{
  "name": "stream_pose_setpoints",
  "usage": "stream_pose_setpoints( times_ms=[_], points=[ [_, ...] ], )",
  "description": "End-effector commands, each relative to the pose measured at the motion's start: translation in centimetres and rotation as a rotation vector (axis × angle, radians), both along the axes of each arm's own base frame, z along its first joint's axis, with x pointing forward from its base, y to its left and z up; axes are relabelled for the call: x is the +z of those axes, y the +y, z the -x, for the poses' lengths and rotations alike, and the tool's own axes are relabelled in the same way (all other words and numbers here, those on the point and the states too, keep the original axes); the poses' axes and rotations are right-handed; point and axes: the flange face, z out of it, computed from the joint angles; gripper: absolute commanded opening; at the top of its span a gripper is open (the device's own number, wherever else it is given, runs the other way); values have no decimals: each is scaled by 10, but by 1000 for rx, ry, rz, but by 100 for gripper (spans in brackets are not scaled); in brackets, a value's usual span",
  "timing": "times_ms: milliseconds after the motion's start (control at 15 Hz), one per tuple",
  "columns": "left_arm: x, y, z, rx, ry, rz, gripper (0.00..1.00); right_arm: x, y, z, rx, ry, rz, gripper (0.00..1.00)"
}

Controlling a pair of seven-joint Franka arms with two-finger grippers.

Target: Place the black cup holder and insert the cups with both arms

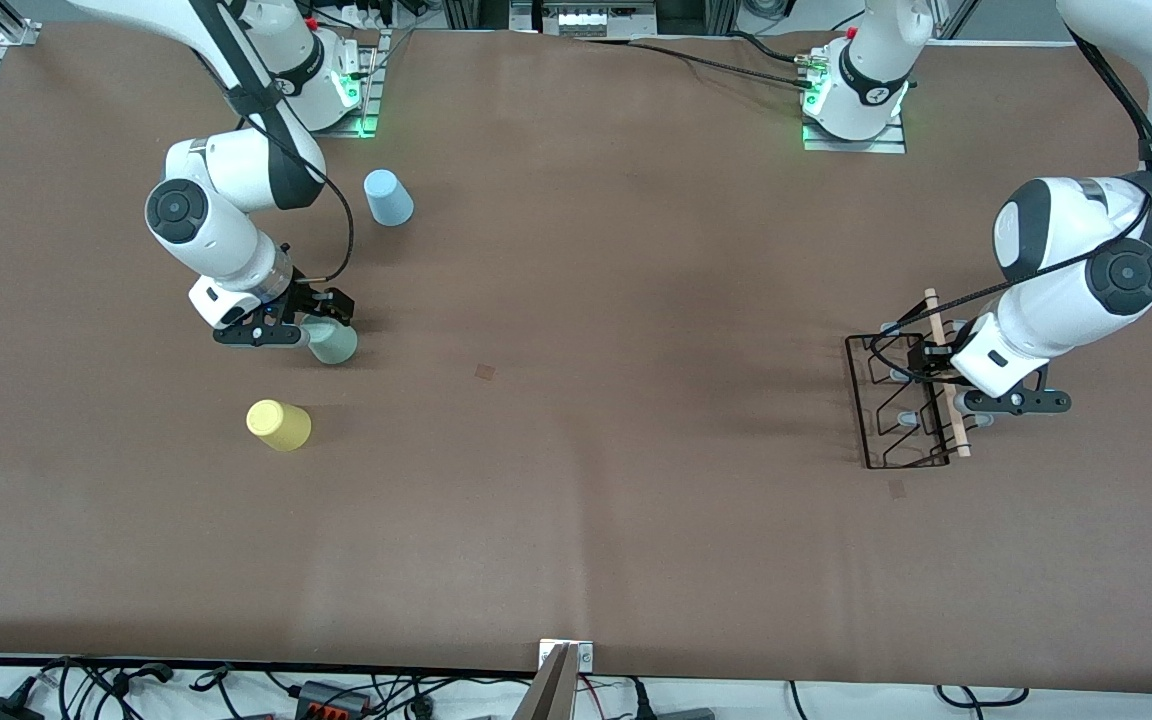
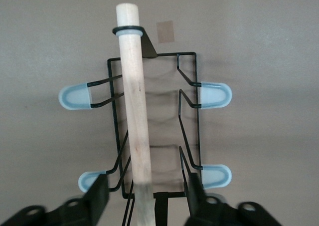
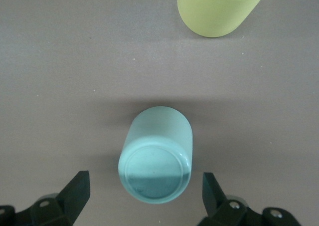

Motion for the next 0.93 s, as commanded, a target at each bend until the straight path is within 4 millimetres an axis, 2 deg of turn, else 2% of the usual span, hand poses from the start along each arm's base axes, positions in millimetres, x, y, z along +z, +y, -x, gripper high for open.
stream_pose_setpoints(
  times_ms=[0, 67, 200, 333, 533, 600, 733, 867],
  points=[
    [-3, 2, 3, -26, 16, -11, 25, -9, -4, 6, -7, -19, -2, 100],
    [-4, 1, 4, -23, 32, -10, 13, -14, -4, 7, -7, -23, -4, 100],
    [1, 1, 2, -15, 29, -11, 4, -20, -5, 8, -8, -22, -4, 100],
    [9, 1, 0, -15, 14, -11, 1, -21, -5, 8, -9, -20, -4, 100],
    [41, -11, -8, -28, -45, -10, 1, -22, -8, 8, -14, -20, -4, 100],
    [49, -25, -7, -52, -46, -6, 1, -21, -10, 7, -17, -22, -5, 100],
    [71, -72, -6, -126, -14, 8, 1, -21, -13, 6, -20, -22, -5, 100],
    [85, -130, -2, -217, 2, 30, 1, -22, -14, 6, -20, -21, -5, 100]
  ],
)
